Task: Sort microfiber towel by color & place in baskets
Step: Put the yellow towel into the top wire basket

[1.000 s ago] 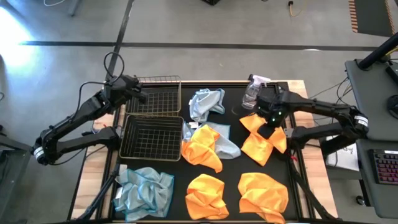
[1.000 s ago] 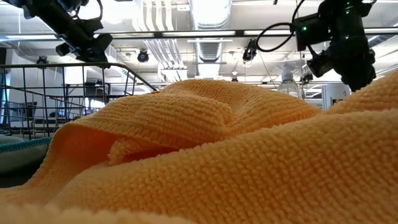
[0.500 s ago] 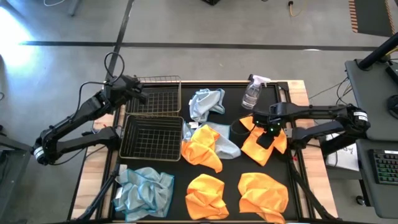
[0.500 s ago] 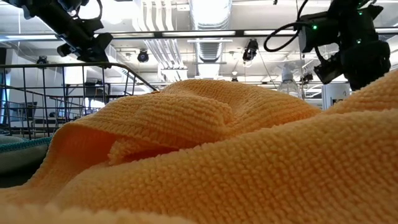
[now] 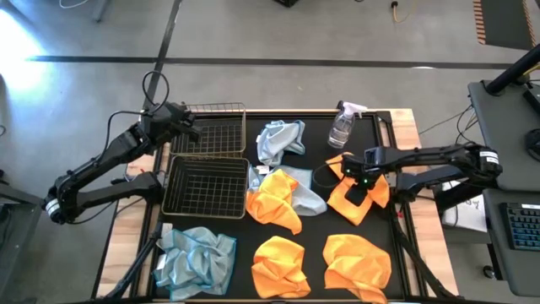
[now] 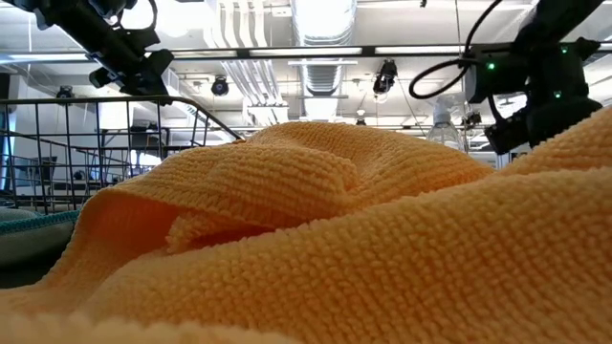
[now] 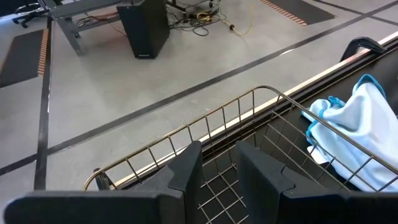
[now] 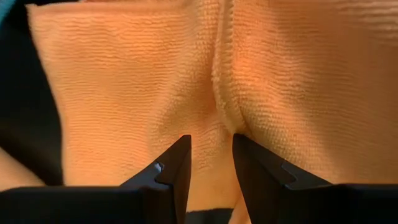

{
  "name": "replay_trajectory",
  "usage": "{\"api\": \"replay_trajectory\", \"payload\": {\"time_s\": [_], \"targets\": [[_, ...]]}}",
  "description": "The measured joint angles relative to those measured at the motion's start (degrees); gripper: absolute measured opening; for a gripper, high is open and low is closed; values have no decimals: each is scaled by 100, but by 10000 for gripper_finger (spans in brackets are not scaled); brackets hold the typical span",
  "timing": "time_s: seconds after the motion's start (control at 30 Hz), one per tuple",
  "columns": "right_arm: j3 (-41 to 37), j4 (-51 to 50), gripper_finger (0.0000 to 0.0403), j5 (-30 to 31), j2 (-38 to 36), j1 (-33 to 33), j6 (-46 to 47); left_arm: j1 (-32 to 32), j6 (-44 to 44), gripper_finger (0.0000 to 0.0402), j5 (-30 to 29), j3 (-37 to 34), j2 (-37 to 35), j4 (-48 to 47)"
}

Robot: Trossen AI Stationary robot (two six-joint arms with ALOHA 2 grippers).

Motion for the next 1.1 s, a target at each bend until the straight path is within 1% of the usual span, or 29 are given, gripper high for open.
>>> {"api": "replay_trajectory", "payload": {"time_s": [0.4, 0.6, 0.7, 0.83, 1.0, 1.1], "targets": [[-388, 361, 112, 23, 0, -2, 28, 0, -2, 84, 4, 0, 0, 0], [-537, 523, 112, 187, 0, -2, 620, 0, -2, 84, 4, -2, 2, 0], [-565, 599, 112, 239, 0, -2, 646, 0, 43, 84, 4, -2, 2, 0], [-567, 754, 112, 485, 0, -2, 655, 0, 94, 84, 6, -2, 2, 0], [-568, 803, 111, 513, 0, -2, 827, 0, 101, 84, 5, -2, 2, -4], [-566, 804, 104, 513, 0, -2, 936, 0, 102, 84, 5, -3, 2, -21]]}}
